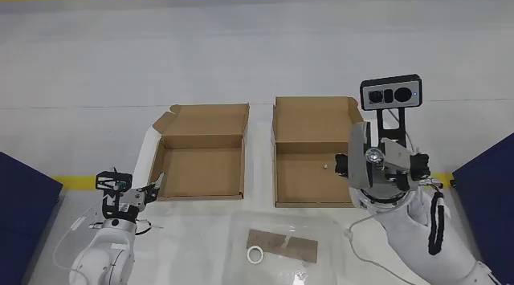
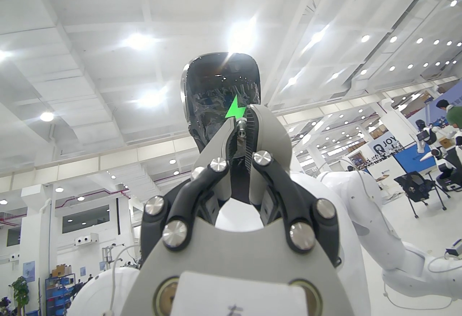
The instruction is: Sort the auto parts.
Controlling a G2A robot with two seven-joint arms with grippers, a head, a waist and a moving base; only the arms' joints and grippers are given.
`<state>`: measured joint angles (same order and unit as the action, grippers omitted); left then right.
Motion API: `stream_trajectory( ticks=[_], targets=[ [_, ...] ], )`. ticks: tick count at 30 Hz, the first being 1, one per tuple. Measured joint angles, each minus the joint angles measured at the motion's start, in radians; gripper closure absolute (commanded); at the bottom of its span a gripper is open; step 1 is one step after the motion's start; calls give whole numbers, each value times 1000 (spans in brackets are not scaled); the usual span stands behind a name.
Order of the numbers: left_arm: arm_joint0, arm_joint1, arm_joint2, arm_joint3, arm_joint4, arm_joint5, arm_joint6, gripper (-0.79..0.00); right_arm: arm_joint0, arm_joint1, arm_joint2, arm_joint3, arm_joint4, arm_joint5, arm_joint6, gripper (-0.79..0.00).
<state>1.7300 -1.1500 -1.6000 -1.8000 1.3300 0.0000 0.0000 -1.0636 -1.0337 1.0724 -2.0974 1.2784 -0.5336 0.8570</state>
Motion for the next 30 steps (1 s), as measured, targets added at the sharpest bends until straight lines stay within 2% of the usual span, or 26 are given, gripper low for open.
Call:
stream_trajectory(
  ticks=[4, 10, 22, 30],
  targets=[
    [0, 0, 0, 0, 0, 0, 0, -785, -6, 0, 10, -7, -21, 17, -15, 0],
    [0, 0, 0, 0, 0, 0, 0, -785, -55, 6, 84, -8, -118, 89, 4, 0],
    [0, 0, 0, 0, 0, 0, 0, -785, -237, 38, 322, 6, -353, 213, 142, 0],
    [0, 0, 0, 0, 0, 0, 0, -785, -242, 39, 329, 7, -361, 214, 148, 0]
  ],
)
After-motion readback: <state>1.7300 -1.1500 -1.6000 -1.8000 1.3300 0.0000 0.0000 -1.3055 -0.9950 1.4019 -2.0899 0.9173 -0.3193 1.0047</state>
